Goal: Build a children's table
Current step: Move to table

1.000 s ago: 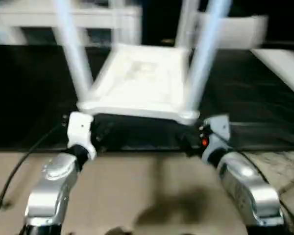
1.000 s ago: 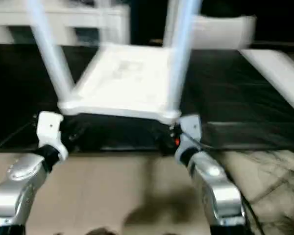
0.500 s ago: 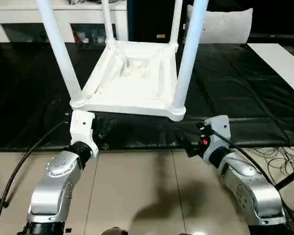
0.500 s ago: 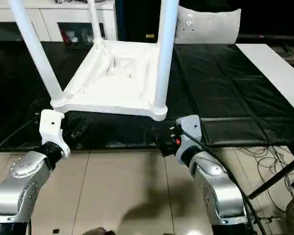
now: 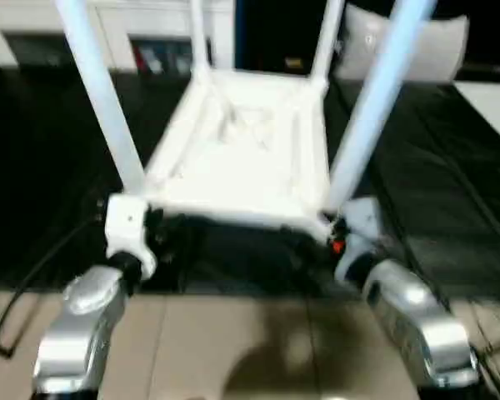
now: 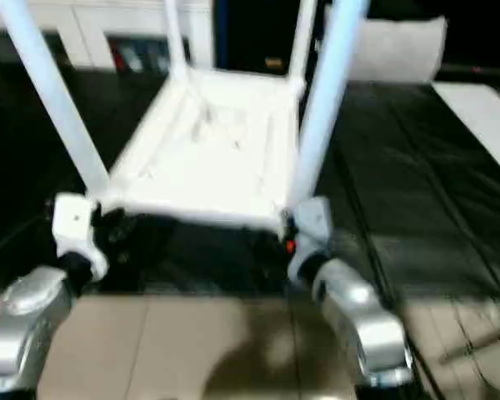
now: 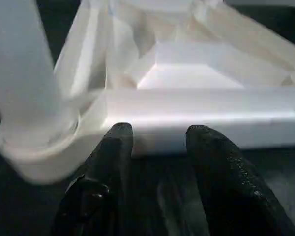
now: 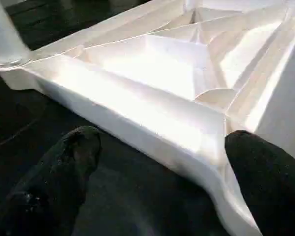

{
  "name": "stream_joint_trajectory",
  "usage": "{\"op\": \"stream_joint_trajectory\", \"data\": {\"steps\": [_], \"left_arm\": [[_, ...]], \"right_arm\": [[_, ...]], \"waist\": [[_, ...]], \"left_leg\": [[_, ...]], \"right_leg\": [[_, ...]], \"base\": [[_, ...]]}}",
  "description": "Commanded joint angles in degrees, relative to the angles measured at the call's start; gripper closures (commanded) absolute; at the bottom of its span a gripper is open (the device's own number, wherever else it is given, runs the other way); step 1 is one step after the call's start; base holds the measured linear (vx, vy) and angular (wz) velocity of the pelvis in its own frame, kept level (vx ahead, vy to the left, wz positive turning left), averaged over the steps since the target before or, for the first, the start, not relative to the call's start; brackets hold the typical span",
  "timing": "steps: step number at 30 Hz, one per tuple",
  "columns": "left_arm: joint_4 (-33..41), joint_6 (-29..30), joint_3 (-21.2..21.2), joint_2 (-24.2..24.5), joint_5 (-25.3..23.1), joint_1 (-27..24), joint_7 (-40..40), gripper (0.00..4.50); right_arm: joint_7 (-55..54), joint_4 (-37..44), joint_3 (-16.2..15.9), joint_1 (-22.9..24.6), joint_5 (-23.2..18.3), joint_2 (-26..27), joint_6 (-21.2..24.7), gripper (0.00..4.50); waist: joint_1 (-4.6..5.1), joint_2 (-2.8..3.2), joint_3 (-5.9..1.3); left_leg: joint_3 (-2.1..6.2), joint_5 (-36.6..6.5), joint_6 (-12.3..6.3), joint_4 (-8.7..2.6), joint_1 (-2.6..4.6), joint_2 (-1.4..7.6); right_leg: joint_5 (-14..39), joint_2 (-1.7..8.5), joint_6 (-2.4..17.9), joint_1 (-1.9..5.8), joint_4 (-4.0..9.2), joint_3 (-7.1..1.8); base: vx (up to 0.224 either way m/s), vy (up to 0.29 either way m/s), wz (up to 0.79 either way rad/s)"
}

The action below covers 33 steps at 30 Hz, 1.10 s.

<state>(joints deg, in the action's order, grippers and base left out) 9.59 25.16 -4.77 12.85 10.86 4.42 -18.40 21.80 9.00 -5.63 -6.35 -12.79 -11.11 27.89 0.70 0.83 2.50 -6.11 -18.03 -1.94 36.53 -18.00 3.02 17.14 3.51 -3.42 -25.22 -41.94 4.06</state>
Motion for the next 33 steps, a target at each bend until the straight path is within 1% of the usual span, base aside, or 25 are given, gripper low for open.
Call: {"op": "stream_joint_trajectory", "data": {"steps": [1, 2, 3, 4, 5, 6, 7, 8, 9, 10, 11, 12, 13, 14, 15, 16, 17, 18, 20, 21, 22, 26, 29, 31, 33], "left_arm": [[0.8, 0.4, 1.1, -0.4, 0.2, 0.1, -0.4, 2.27], [0.8, 0.4, 1.2, -0.3, 0.2, 0.1, -0.5, 2.27], [0.7, 0.6, 1.3, -0.2, 0.2, 0.1, -0.7, 2.27], [0.6, 0.7, 1.4, 0.0, 0.1, 0.1, -0.7, 2.27], [0.5, 0.3, 1.3, -0.2, 0.2, 0.0, -0.8, 2.27], [0.3, 0.0, 1.3, -0.3, 0.5, -0.2, -0.9, 2.27], [0.4, 0.1, 1.3, -0.2, 0.6, -0.3, -0.9, 2.27], [0.5, 0.5, 1.5, -0.2, 0.6, -0.4, -1.0, 2.27], [0.5, 0.8, 1.6, -0.1, 0.6, -0.5, -1.0, 2.27], [0.9, 1.2, 1.1, -0.7, 1.8, -0.8, -1.2, 2.27], [1.4, 1.1, 0.5, -1.2, 3.1, -1.1, -1.6, 2.27], [1.5, 1.0, 0.4, -1.4, 3.6, -1.2, -1.7, 2.27], [1.7, 0.8, 0.3, -1.4, 3.7, -1.3, -1.8, 2.27], [1.7, 0.4, 0.5, -1.2, 3.5, -1.5, -2.0, 2.27], [1.6, -0.5, 0.8, -0.5, 3.2, -1.9, -2.7, 2.27], [1.6, -0.7, 0.8, -0.3, 3.2, -2.0, -2.9, 2.27], [1.6, -0.8, 0.8, -0.2, 3.4, -2.1, -3.2, 2.27], [1.6, -0.8, 0.8, -0.1, 3.5, -2.2, -3.4, 2.27], [2.0, -0.8, 0.8, 0.8, 4.1, -2.5, -5.1, 2.27], [2.0, -0.9, 0.7, 1.1, 4.2, -2.6, -5.4, 2.27], [2.1, -0.8, 0.7, 1.1, 4.2, -2.6, -5.4, 2.27], [1.8, -1.3, -0.3, 2.3, 5.2, -3.0, -6.7, 2.27], [3.2, -0.3, 0.2, 3.8, 7.1, -4.1, -10.3, 2.27], [3.7, 0.1, 0.3, 4.7, 7.7, -4.6, -11.8, 2.27], [4.0, 0.2, -0.1, 6.3, 8.2, -5.0, -13.5, 2.27]], "right_arm": [[-0.4, 1.3, 1.1, 0.4, 0.5, -0.9, -0.1, 0.0], [-0.4, 1.4, 1.0, 0.5, 0.4, -0.9, 0.0, 0.0], [-0.5, 2.2, 0.8, 0.7, 0.2, -0.9, 0.3, 0.0], [-0.6, 2.7, 0.6, 0.9, 0.3, -1.0, 0.4, 0.0], [-0.6, 3.0, 0.5, 1.1, 0.4, -1.1, 0.4, 0.0], [-0.4, 3.2, 0.4, 1.4, 0.8, -1.1, 0.3, 0.0], [-0.3, 3.3, 0.3, 1.4, 0.8, -1.1, 0.1, 0.0], [-0.2, 3.4, 0.3, 1.5, 0.8, -1.2, 0.0, 0.0], [-0.1, 3.5, 0.3, 1.6, 0.8, -1.2, -0.1, 0.0], [0.3, 3.8, 0.5, 1.8, 0.3, -1.2, -0.7, 0.0], [1.1, 4.2, 0.7, 2.0, -0.7, -1.2, -1.1, 0.0], [1.5, 4.4, 0.8, 2.1, -1.1, -1.3, -1.2, 0.0], [1.9, 4.5, 0.8, 2.1, -1.4, -1.5, -1.4, 0.0], [2.2, 4.7, 0.7, 2.2, -1.5, -1.8, -1.5, 0.0], [3.3, 5.1, 0.8, 2.4, -2.2, -2.3, -1.6, 0.0], [3.7, 5.2, 0.8, 2.5, -2.3, -2.5, -1.7, 0.0], [4.0, 5.3, 0.8, 2.5, -2.3, -2.8, -1.9, 0.0], [4.3, 5.4, 0.9, 2.5, -2.4, -3.0, -2.0, 0.0], [5.7, 5.6, 1.4, 2.5, -3.2, -3.6, -2.2, 0.0], [6.1, 5.7, 1.5, 2.4, -3.6, -3.8, -2.3, 0.0], [6.8, 5.8, 1.6, 2.4, -3.9, -3.9, -2.4, 0.0], [9.8, 6.5, 1.3, 2.0, -5.5, -5.0, -2.9, 0.0], [12.4, 6.1, 0.3, 1.0, -6.8, -5.5, -1.9, 0.0], [13.1, 5.7, 0.0, 0.2, -7.2, -5.7, -1.8, 0.0], [14.4, 5.1, -0.2, -1.2, -7.9, -5.9, -1.3, 0.0]], "waist": [[0.23, -0.65, -2.25], [-0.37, -3.28, -2.67], [-2.5, -4.28, -2.71], [-2.79, -3.3, -2.81], [-3.06, -2.96, -2.54], [-2.96, -2.61, -1.93], [-3.07, -2.53, -2.04], [-3.16, -1.46, -1.95], [-3.31, 0.63, -2.57], [-2.3, 0.78, -2.51], [-2.02, 1.26, -3.81], [-2.25, 1.4, -3.84], [-2.27, 1.12, -3.56], [-2.27, 0.83, -3.17], [-2.37, 0.62, -2.42], [-2.35, 0.34, -1.86], [-2.21, 0.12, -1.6], [-2.11, -0.33, -1.13], [-2.15, -0.6, -1.26], [-2.2, -0.43, -1.44], [-2.18, -0.58, -1.47], [-2.27, -0.47, -1.61], [-2.37, -0.41, -1.8], [-2.38, -0.32, -2.04], [-2.44, -0.16, -2.37]], "left_leg": [[1.68, 17.7, -15.41, -7.21, 3.05, 7.56], [-0.25, 1.5, -12.27, -5.85, 2.58, 4.12], [-0.58, -5.7, -7.86, 3.37, -0.48, -0.13], [1.77, -1.3, -2.62, 5.72, -3.26, 1.98], [2.28, 0.5, -0.48, 6.21, -3.95, 2.28], [2.97, 4.3, 2.43, 6.14, -4.93, 3.28], [2.95, 7.1, 3.45, 5.24, -4.96, 3.6], [2.6, 14.6, 4.39, 0.52, -4.85, 4.81], [1.7, 20.9, 3.41, -4.31, -3.75, 6.51], [1.96, 23.3, 2.01, -3.85, -4.5, 8.06], [3.76, 25.3, 0.69, -3.5, -1.92, 11.07], [3.62, 26.7, 0.56, -3.35, -2.09, 10.58], [3.11, 23.8, 0.73, -3.5, -2.38, 10.18], [2.68, 18.9, 1.09, -4.07, -2.77, 9.86], [1.92, 0.6, 2.82, -5.5, -3.07, 9.45], [1.48, -8.7, 4.21, -6.04, -2.54, 9.47], [1.2, -12.2, 4.83, -6.24, -2.37, 9.38], [0.72, -17.2, 5.91, -6.44, -1.99, 9.12], [0.63, -18.0, 6.37, -6.48, -1.85, 9.18], [0.74, -15.8, 6.13, -6.78, -2.34, 9.35], [0.73, -15.4, 6.05, -6.82, -2.41, 9.42], [0.51, -14.1, 5.42, -6.8, -2.52, 9.54], [0.28, -11.1, 4.67, -6.71, -2.76, 9.63], [0.17, -8.3, 4.14, -6.67, -3.01, 9.7], [-0.04, -4.2, 3.22, -6.37, -2.95, 9.7]], "right_leg": [[-11.1, 1.14, 2.4, 0.09, 4.54, -1.32], [-7.6, 3.81, 5.3, 3.79, 9.44, -5.33], [8.8, 10.9, 12.7, 9.09, 14.18, -12.75], [16.2, 12.23, 17.2, 11.7, 13.46, -12.26], [16.0, 11.74, 18.6, 11.48, 13.41, -11.87], [9.8, 10.78, 21.7, 10.93, 13.19, -10.52], [4.7, 9.67, 22.9, 10.41, 12.91, -9.29], [-3.0, 6.27, 22.2, 8.55, 11.91, -5.4], [-6.5, 2.54, 17.6, 7.36, 10.66, -2.67], [-10.3, 0.34, 15.1, 6.38, 8.48, -2.6], [-16.0, 2.13, 13.9, 5.72, 7.29, -3.33], [-19.0, 2.71, 15.0, 5.59, 7.32, -3.34], [-18.3, 2.98, 15.5, 5.62, 7.8, -3.51], [-16.2, 3.3, 16.1, 5.95, 8.24, -3.67], [-6.4, 4.07, 17.3, 6.47, 9.52, -4.21], [1.8, 4.35, 16.7, 6.06, 10.57, -4.58], [6.3, 4.49, 16.1, 5.89, 10.98, -4.72], [16.4, 4.79, 13.8, 5.48, 11.97, -4.85], [22.2, 5.32, 11.6, 5.32, 12.59, -4.84], [21.2, 5.28, 10.4, 5.28, 12.57, -4.89], [20.2, 5.14, 10.3, 5.22, 12.47, -4.85], [15.3, 4.98, 11.7, 5.08, 11.96, -4.87], [11.6, 5.01, 12.9, 5.25, 11.57, -4.89], [8.0, 4.98, 13.9, 5.49, 11.17, -4.86], [1.0, 4.79, 15.5, 5.73, 10.48, -4.73]], "base": [[0.13, -0.016, 0.04], [0.142, -0.081, 0.04], [0.143, -0.097, 0.02], [0.143, -0.097, 0.02], [0.123, -0.054, -0.12], [0.095, -0.02, -0.14], [0.095, -0.02, -0.14], [0.064, 0.015, -0.06], [0.058, 0.095, -0.03], [0.058, 0.095, -0.03], [0.077, 0.119, -0.03], [0.037, 0.094, -0.02], [0.037, 0.094, -0.02], [-0.021, 0.086, -0.02], [0.0, 0.0, 0.0], [0.0, 0.0, 0.0], [0.0, 0.0, 0.0], [-0.051, -0.007, 0.02], [-0.025, -0.004, 0.01], [0.0, 0.0, 0.0], [0.0, 0.0, 0.0], [0.0, 0.0, 0.0], [0.0, 0.0, 0.0], [0.0, 0.0, 0.0], [0.0, 0.0, 0.0]]}}
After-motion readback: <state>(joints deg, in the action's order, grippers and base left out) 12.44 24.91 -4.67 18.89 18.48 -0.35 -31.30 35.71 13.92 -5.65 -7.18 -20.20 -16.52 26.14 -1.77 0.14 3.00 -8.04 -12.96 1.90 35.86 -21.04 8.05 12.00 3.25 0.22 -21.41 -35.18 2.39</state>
